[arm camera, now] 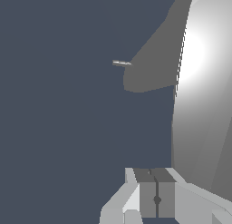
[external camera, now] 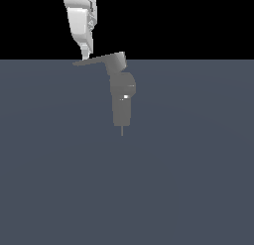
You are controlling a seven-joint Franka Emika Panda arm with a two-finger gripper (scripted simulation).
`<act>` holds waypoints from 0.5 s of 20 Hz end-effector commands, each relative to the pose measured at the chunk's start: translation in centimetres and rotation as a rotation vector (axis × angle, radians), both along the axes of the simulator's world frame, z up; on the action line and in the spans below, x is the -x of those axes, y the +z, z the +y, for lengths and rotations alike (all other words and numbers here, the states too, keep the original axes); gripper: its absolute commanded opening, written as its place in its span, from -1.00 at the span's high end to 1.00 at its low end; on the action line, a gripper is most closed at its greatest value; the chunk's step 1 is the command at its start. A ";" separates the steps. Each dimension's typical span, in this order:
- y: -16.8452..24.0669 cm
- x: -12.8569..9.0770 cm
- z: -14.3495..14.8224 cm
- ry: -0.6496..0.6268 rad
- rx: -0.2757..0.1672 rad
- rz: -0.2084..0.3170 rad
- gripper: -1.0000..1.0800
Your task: Turn on the faucet by rotating a designated handle.
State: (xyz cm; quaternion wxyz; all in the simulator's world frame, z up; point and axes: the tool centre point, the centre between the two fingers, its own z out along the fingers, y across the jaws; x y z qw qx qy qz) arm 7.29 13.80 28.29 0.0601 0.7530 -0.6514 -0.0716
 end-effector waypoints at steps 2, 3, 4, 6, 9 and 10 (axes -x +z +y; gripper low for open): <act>-1.4 -0.3 0.9 -0.028 0.016 0.010 1.00; -1.6 -0.4 1.0 -0.034 0.019 0.010 1.00; -1.8 -0.4 1.0 -0.039 0.022 0.010 1.00; -2.0 -0.5 1.1 -0.045 0.025 0.010 1.00; -2.0 -0.5 1.2 -0.047 0.026 0.010 1.00; -2.0 -0.5 1.2 -0.047 0.026 0.010 1.00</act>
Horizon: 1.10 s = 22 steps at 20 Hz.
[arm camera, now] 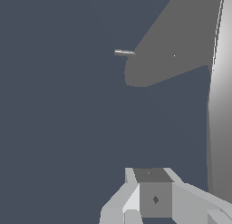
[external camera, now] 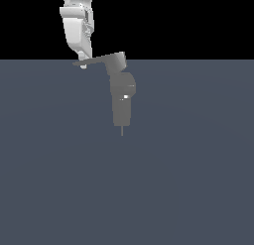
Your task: Turn on the faucet by rotating a designated handle.
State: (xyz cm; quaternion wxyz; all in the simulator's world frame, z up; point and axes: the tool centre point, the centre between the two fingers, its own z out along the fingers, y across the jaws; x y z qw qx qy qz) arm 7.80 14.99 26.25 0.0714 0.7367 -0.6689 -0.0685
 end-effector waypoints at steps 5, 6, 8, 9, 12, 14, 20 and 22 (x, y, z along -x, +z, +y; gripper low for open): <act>0.1 0.6 0.0 -0.001 0.000 0.000 1.00; 0.2 0.9 -0.1 -0.001 0.000 0.000 1.00; 0.3 1.3 -0.1 -0.001 0.000 0.000 1.00; 0.3 1.6 -0.1 -0.001 0.000 0.000 1.00; 0.4 2.3 -0.1 -0.001 0.000 0.000 1.00; 0.5 2.7 -0.2 -0.001 0.000 0.000 1.00; 0.8 4.2 -0.3 -0.001 0.000 0.000 1.00; 0.9 4.7 -0.3 -0.001 0.000 0.000 1.00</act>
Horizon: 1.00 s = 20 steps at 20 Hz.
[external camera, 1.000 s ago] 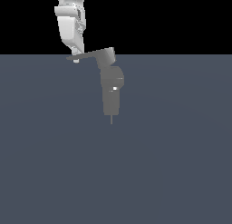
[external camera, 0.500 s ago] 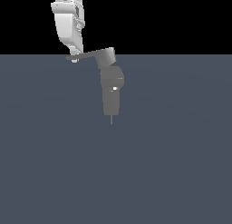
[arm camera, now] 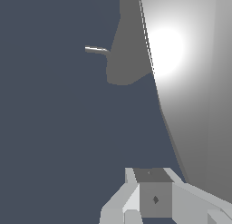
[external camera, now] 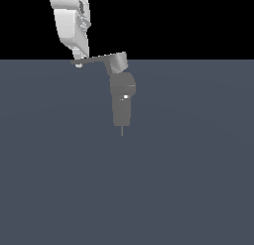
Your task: Turn on the faucet by rotating a designated handle.
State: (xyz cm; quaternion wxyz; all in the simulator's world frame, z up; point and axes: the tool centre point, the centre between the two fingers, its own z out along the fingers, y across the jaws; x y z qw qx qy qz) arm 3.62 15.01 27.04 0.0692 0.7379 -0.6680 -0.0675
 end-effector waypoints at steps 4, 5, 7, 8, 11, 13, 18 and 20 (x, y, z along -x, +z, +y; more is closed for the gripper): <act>0.3 1.6 -0.4 -0.004 0.003 0.004 1.00; 0.4 1.8 -0.4 -0.004 0.003 0.004 1.00; 0.5 2.3 -0.5 -0.004 0.003 0.004 1.00; 0.6 2.6 -0.5 -0.004 0.003 0.004 1.00; 0.7 3.4 -0.5 -0.004 0.003 0.004 1.00; 0.8 4.0 -0.6 -0.004 0.003 0.004 1.00; 1.1 5.3 -0.7 -0.004 0.003 0.004 1.00; 1.2 5.9 -0.7 -0.004 0.003 0.004 1.00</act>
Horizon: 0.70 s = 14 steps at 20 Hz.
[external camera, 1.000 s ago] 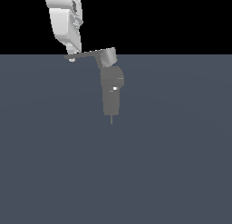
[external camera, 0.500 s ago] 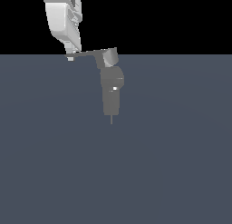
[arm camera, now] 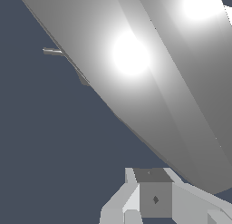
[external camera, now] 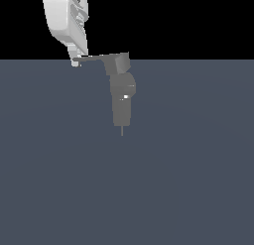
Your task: Turn on the faucet by rotating a designated handle.
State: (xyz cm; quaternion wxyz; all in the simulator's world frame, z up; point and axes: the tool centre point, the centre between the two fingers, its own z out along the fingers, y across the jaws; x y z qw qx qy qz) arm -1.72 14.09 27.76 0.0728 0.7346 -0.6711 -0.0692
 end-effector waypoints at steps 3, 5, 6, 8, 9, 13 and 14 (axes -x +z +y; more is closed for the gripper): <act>0.1 0.5 -0.2 0.000 0.004 0.000 1.00; 0.2 0.9 -0.7 0.001 0.003 0.000 1.00; 0.3 1.2 -1.0 0.001 0.003 0.000 1.00; 0.4 1.6 -1.5 0.001 0.003 0.000 1.00; 0.4 1.9 -1.7 0.001 0.003 0.000 1.00; 0.7 2.8 -2.7 0.002 0.002 -0.001 1.00; 0.8 3.1 -3.0 0.002 0.002 -0.001 1.00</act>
